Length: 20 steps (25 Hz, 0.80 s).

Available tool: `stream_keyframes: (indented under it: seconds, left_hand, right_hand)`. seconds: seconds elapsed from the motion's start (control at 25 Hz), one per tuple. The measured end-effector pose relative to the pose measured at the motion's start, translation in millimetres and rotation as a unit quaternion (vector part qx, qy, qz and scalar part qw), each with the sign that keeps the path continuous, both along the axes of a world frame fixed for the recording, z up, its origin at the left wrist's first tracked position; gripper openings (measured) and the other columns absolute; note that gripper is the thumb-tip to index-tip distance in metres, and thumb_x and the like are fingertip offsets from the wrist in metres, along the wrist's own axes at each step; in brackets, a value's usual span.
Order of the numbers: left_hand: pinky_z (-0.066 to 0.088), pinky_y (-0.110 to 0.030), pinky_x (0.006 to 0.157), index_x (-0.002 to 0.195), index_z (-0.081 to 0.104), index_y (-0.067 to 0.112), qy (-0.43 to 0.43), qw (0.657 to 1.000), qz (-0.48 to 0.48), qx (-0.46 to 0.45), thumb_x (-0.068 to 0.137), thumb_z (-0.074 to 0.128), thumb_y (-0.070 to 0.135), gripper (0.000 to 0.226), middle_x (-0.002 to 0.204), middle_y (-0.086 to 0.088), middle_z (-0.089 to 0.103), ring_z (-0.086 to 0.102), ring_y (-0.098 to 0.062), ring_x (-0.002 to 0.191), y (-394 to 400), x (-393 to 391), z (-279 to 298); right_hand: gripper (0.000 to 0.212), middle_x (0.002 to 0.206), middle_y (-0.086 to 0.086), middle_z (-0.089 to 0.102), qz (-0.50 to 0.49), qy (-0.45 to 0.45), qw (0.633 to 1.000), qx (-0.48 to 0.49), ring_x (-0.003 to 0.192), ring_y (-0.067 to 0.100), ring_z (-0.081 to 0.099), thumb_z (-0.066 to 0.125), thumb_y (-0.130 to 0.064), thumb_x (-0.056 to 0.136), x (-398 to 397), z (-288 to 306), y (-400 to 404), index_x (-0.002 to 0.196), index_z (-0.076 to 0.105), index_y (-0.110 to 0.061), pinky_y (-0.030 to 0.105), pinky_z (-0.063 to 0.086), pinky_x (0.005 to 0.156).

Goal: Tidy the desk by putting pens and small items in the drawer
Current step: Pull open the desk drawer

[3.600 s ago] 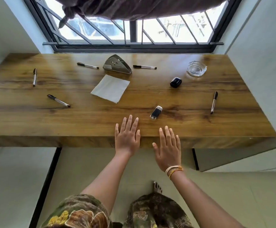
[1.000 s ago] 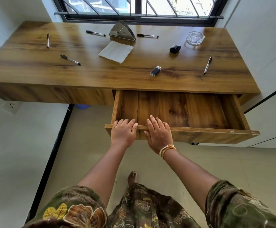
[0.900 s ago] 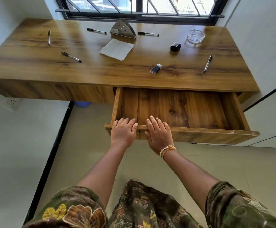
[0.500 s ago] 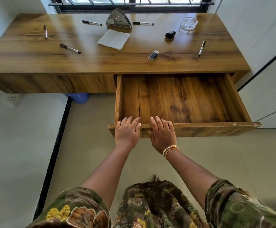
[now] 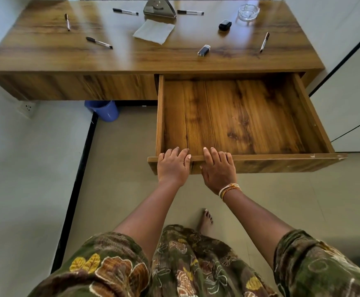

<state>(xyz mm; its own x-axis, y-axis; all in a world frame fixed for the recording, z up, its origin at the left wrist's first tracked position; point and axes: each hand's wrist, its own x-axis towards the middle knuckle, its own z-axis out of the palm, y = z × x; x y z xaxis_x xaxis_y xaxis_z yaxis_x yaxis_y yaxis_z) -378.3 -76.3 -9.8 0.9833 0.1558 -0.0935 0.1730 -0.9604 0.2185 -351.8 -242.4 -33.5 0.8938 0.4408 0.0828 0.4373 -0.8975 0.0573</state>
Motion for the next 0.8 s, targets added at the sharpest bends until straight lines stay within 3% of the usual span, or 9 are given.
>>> stream_keyframes:
  seconds: [0.36, 0.48, 0.6, 0.8]
  left_hand:
    - [0.029, -0.042, 0.110, 0.140, 0.046, 0.029, 0.034, 0.999, -0.009, -0.017, 0.102, 0.019, 0.044, 0.049, 0.149, -0.001, 0.045, 0.037, -0.023, 0.137, 0.6, -7.0, 10.5]
    - [0.020, -0.045, 0.116, 0.147, 0.034, 0.034, 0.071, 0.996, -0.033, -0.039, 0.102, 0.018, 0.047, 0.050, 0.159, -0.002, 0.027, 0.023, -0.024, 0.146, 7.4, -5.2, 13.1]
    - [0.007, -0.052, 0.119, 0.151, 0.021, 0.037, 0.034, 0.998, -0.059, -0.003, 0.100, 0.018, 0.051, 0.052, 0.163, -0.003, 0.011, 0.009, -0.024, 0.150, 21.0, 0.8, 21.0]
    - [0.002, -0.057, 0.118, 0.152, 0.015, 0.039, -0.015, 0.999, -0.025, 0.029, 0.100, 0.024, 0.050, 0.054, 0.163, -0.003, 0.007, 0.005, -0.024, 0.151, 48.2, 32.4, 48.1]
  right_hand:
    - [0.060, 0.129, 0.013, 0.053, -0.002, 0.015, 1.000, -0.016, 0.103, 0.031, 0.053, 0.034, -0.048, 0.092, -13.3, 7.7, 0.0, 0.138, 0.040, -0.010, 0.046, 0.040, 0.094]
    - [0.060, 0.140, 0.014, 0.049, -0.011, 0.043, 0.999, 0.011, 0.112, 0.031, 0.055, 0.032, -0.053, 0.092, -6.8, 15.1, 4.5, 0.137, 0.043, -0.014, 0.046, 0.043, 0.093]
    - [0.064, 0.151, 0.012, 0.037, -0.002, 0.065, 0.997, 0.041, 0.130, 0.029, 0.046, 0.029, -0.056, 0.093, 17.1, 31.1, 19.0, 0.144, 0.036, -0.017, 0.044, 0.043, 0.099]
    - [0.068, 0.157, 0.010, 0.025, 0.020, 0.069, 0.997, 0.038, 0.141, 0.029, 0.032, 0.029, -0.057, 0.094, 72.5, 63.4, 55.7, 0.150, 0.024, -0.019, 0.048, 0.036, 0.108]
